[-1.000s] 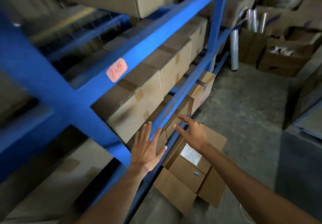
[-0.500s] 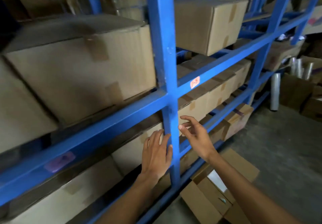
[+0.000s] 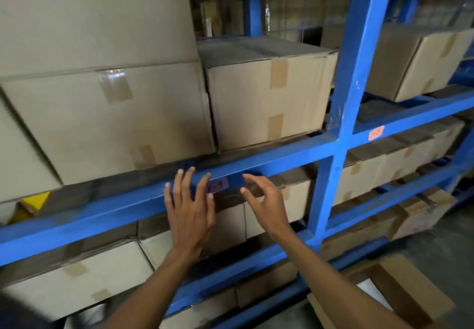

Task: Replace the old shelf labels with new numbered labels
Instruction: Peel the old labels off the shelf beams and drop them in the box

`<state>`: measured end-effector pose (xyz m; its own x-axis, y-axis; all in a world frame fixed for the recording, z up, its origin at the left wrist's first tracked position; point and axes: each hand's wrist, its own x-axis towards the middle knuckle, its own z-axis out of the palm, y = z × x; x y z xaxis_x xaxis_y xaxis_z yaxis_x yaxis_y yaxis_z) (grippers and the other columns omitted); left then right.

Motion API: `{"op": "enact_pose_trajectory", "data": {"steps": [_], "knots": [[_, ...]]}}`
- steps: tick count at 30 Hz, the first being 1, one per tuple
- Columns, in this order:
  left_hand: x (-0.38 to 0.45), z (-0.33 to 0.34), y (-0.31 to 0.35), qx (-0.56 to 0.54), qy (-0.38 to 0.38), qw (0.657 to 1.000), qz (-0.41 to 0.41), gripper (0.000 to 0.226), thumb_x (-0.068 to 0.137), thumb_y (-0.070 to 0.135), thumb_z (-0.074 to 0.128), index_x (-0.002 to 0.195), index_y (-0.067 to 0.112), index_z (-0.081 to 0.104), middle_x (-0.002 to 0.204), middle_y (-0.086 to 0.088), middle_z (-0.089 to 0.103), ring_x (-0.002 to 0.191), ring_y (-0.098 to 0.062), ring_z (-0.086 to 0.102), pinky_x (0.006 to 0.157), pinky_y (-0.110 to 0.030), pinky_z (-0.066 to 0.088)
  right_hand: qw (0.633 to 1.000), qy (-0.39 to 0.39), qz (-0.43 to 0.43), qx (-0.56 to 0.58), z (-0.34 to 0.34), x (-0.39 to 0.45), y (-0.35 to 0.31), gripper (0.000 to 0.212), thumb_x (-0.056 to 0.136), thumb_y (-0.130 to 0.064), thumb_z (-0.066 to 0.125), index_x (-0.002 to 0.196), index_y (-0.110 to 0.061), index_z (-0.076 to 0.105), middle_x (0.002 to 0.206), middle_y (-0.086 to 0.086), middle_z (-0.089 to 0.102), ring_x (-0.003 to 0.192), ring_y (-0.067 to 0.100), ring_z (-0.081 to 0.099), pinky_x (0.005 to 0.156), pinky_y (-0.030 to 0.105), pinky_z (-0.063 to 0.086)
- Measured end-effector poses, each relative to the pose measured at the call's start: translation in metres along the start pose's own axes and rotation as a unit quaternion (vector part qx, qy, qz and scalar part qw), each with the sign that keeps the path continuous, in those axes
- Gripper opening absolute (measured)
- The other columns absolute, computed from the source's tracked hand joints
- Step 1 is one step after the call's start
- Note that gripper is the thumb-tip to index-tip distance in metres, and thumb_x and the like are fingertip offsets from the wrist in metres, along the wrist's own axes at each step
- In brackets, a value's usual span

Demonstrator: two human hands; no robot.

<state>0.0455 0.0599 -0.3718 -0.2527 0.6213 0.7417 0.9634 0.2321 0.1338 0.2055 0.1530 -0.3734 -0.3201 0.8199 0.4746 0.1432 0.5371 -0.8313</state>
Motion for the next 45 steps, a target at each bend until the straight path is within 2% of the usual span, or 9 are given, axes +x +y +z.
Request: {"op": "enact_pose_trajectory", "data": {"steps": [3,6,15,26,29,34,37,41,45], "knots": [[0.014,-0.007,-0.031,0.040,-0.035,0.997,-0.053,0.050,0.099,0.040,0.034,0.146,0.025,0.041,0.157,-0.017,0.035,0.150,-0.033,0.020,0.122,-0.050,0.002,0.999,-0.023,-0.020,-0.039,0.029,0.000,-0.005,0.048,0.091,-0.030,0.066,0.137,-0.026,0.054,0.123,-0.009,0.055,0.110,0.003,0.054,0.094,0.015,0.044],[0.020,-0.005,-0.046,0.076,-0.065,0.993,-0.066,0.050,0.101,0.044,0.028,0.144,0.024,0.046,0.150,-0.017,0.044,0.144,-0.035,0.029,0.116,-0.052,0.022,0.996,0.003,-0.037,-0.085,0.047,-0.001,-0.006,0.051,0.092,-0.029,0.065,0.141,-0.027,0.051,0.121,-0.005,0.051,0.111,0.008,0.053,0.092,0.021,0.047],[0.014,0.010,-0.053,0.110,-0.028,0.993,-0.020,0.046,0.099,0.045,0.033,0.136,0.023,0.051,0.137,-0.011,0.059,0.128,-0.029,0.040,0.102,-0.047,0.029,0.974,0.139,-0.111,-0.139,0.053,0.005,-0.009,0.021,0.080,-0.017,0.080,0.100,-0.015,0.078,0.096,-0.002,0.071,0.086,0.011,0.065,0.075,0.023,0.056],[0.010,0.016,-0.058,0.128,-0.022,0.991,0.005,0.045,0.097,0.046,0.035,0.130,0.021,0.052,0.127,-0.010,0.064,0.117,-0.027,0.045,0.093,-0.044,0.031,0.985,0.087,-0.110,-0.097,0.047,0.010,-0.008,0.010,0.079,-0.011,0.076,0.083,-0.017,0.071,0.080,-0.009,0.067,0.076,0.005,0.062,0.071,0.014,0.050],[0.010,0.019,-0.061,0.134,-0.008,0.991,0.005,0.044,0.097,0.047,0.036,0.128,0.021,0.053,0.121,-0.009,0.067,0.109,-0.027,0.049,0.089,-0.042,0.032,0.992,0.069,-0.086,-0.053,0.042,0.009,-0.006,0.011,0.078,-0.011,0.076,0.082,-0.019,0.070,0.077,-0.008,0.069,0.072,0.003,0.065,0.067,0.007,0.049],[0.010,0.020,-0.057,0.105,-0.002,0.994,-0.013,0.043,0.097,0.047,0.037,0.127,0.021,0.054,0.120,-0.010,0.065,0.107,-0.029,0.051,0.089,-0.043,0.032,0.997,0.077,-0.019,0.002,0.015,0.005,0.007,0.011,0.079,-0.010,0.075,0.081,-0.020,0.072,0.074,-0.012,0.072,0.068,0.007,0.066,0.060,0.015,0.052],[0.007,0.023,-0.045,0.038,0.033,0.998,-0.037,0.039,0.095,0.040,0.042,0.127,0.021,0.056,0.127,-0.012,0.057,0.117,-0.030,0.046,0.104,-0.049,0.027,0.994,0.103,0.020,0.014,-0.013,0.000,0.023,0.014,0.078,-0.007,0.075,0.080,-0.021,0.073,0.071,-0.012,0.071,0.067,0.006,0.065,0.060,0.013,0.051],[-0.003,0.041,0.001,-0.041,0.037,0.996,0.072,0.047,0.088,0.024,0.051,0.135,0.021,0.049,0.144,-0.015,0.039,0.139,-0.032,0.034,0.123,-0.050,0.004,0.984,0.144,0.105,0.025,-0.056,-0.008,0.053,0.019,0.077,-0.006,0.075,0.073,-0.025,0.071,0.069,-0.009,0.072,0.065,0.005,0.065,0.062,0.017,0.052],[-0.006,0.072,0.070,-0.145,-0.067,0.977,0.141,0.059,0.079,0.012,0.058,0.136,0.023,0.053,0.152,-0.017,0.036,0.147,-0.034,0.025,0.124,-0.050,0.003,0.965,0.194,0.176,0.021,-0.104,-0.016,0.092,0.022,0.078,-0.003,0.075,0.071,-0.024,0.071,0.066,-0.005,0.072,0.061,0.004,0.063,0.063,0.015,0.050]]}}
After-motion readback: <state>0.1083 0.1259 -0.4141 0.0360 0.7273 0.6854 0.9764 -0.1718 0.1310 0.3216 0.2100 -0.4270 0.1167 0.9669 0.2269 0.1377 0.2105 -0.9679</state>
